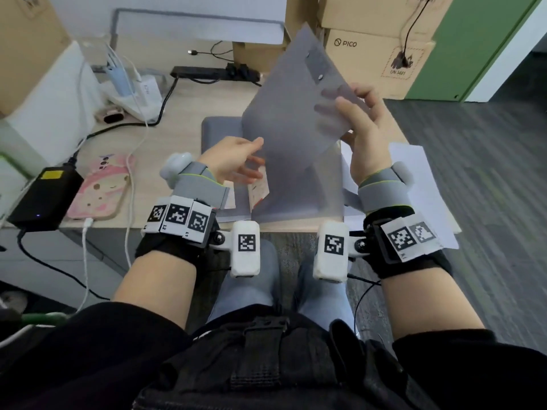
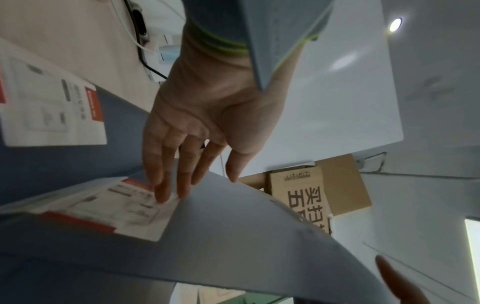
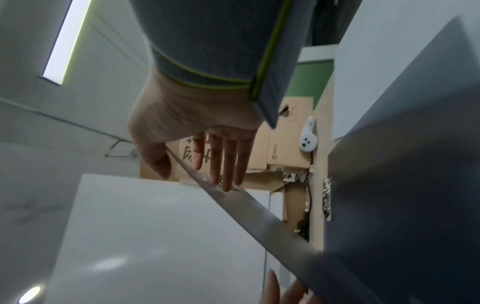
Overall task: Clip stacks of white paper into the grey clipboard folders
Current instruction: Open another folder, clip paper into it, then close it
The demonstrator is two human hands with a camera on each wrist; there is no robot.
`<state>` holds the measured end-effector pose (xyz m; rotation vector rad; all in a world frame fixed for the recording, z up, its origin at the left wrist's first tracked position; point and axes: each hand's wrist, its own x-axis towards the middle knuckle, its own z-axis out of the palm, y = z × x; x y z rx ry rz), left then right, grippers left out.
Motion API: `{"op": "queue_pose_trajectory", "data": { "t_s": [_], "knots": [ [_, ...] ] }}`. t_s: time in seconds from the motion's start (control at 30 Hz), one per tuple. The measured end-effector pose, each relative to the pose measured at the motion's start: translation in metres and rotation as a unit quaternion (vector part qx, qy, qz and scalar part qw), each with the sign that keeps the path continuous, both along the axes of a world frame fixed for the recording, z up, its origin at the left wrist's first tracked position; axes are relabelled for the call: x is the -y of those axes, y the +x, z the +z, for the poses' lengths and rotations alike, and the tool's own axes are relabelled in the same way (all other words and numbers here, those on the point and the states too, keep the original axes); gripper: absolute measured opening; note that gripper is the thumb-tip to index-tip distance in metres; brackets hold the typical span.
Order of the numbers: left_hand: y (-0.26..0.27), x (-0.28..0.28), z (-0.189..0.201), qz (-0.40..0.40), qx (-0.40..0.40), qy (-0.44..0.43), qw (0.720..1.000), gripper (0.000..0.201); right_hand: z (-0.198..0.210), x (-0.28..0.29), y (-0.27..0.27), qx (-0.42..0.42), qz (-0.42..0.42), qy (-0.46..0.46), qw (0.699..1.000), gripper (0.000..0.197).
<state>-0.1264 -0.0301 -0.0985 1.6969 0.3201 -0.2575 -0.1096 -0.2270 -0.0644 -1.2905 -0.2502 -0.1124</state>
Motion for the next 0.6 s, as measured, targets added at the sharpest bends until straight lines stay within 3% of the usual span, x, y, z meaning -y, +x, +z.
{"op": "queue_pose_trajectory", "data": {
  "t_s": [0.1, 0.2, 0.27, 0.33, 0.5, 0.6],
  "knots": [
    [-0.011, -0.011, 0.014, -0.01, 0.044, -0.008, 0.999, 0.046, 0.014, -0.032, -0.007, 0.046, 0.07, -0.044, 0.996, 0.031],
    [-0.022, -0.027, 0.028, -0.003, 0.072, -0.034, 0.997, 0.056, 0.02, -0.062, -0.011, 0.092, 0.126, -0.109, 0.982, 0.066],
    [-0.029, -0.04, 0.035, 0.017, 0.088, -0.053, 0.995, 0.062, 0.02, -0.08, -0.014, 0.091, 0.179, -0.157, 0.967, 0.086],
    [-0.039, -0.062, 0.038, 0.049, 0.108, -0.077, 0.99, 0.07, 0.018, -0.105, -0.014, 0.066, 0.232, -0.197, 0.95, 0.093],
    [-0.067, -0.123, 0.028, 0.128, 0.139, -0.121, 0.974, 0.083, -0.015, -0.152, -0.004, -0.026, 0.224, -0.271, 0.936, 0.046],
    [-0.084, -0.157, 0.012, 0.204, 0.132, -0.161, 0.957, 0.051, -0.048, -0.169, 0.005, -0.05, 0.236, -0.345, 0.907, 0.042]
  ]
}}
